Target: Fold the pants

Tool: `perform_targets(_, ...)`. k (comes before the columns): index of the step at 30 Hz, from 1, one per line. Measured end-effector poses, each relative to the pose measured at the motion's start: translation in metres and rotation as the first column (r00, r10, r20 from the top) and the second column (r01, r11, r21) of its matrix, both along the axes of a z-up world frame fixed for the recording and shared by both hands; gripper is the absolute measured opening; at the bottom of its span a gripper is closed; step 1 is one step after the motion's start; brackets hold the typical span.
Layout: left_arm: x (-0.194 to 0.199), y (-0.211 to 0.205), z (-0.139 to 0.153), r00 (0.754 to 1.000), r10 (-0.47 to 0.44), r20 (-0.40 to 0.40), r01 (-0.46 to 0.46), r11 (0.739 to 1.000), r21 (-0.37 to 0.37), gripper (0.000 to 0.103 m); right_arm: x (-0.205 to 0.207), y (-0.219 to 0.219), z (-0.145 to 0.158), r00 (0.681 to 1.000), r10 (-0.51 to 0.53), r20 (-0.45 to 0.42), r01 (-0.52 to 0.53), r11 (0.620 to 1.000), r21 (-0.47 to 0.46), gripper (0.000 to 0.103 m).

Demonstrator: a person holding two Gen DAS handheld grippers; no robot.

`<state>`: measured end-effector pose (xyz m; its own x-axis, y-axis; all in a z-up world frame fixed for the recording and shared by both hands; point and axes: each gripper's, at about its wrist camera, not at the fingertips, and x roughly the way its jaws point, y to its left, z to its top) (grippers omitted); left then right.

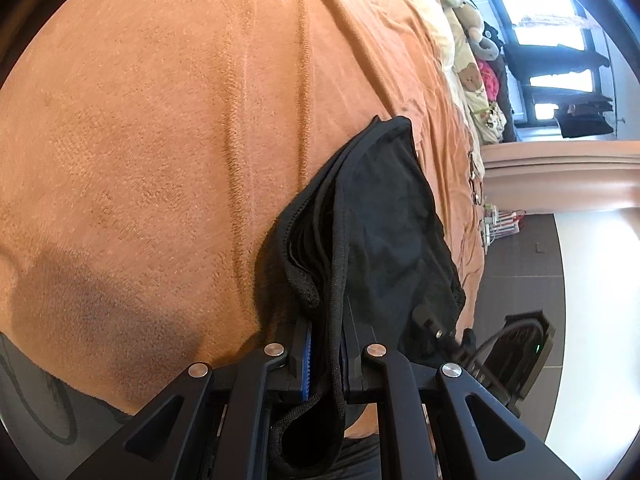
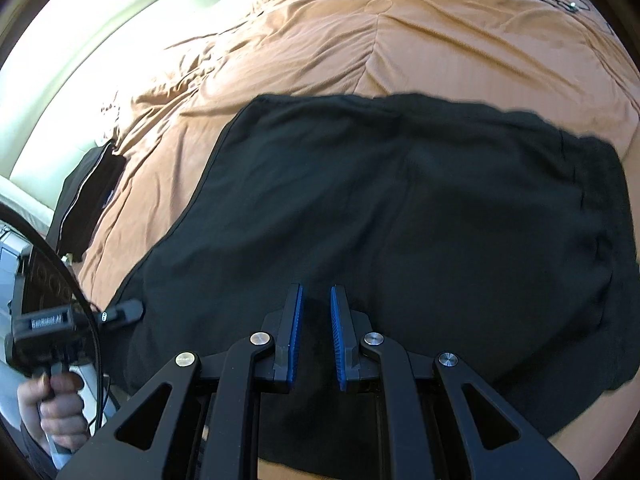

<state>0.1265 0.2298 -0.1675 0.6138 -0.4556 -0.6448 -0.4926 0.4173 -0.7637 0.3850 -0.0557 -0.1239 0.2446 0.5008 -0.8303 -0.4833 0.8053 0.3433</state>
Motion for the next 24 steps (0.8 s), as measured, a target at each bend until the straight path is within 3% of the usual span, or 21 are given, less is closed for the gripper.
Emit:
perform_targets(5,0.002,0.0,0.004,1.0,-0.006,0.012,0.006,1.0,-0.001,0.01,-0.022,-0.005,-0.01,0.999,0.012,-0.031,-0.012,1.0,-0.001,0.01)
perform_targets(9,0.006,-0.002,0.02,0.994,-0.015,0.105,0.019,0.999,-0.035,0.01,-0.034,-0.011,-0.012,0.999,0.005,-0.046,-0.005,1.0,0.001,0.01)
perform_targets(17,0.034,-0.023,0.062,0.977,-0.098,0.192,0.096,0.995,0.02,0.009,-0.039,-0.04,0.006,0.999,-0.032,-0.025,0.034,0.997,0.071,0.013)
perform_targets(24,0.066,-0.055,0.096,0.951,-0.188,0.248,0.175,0.982,0.073,0.009,-0.04,-0.081,0.022,0.993,-0.12,0.01,0.119,0.991,0.064,0.013)
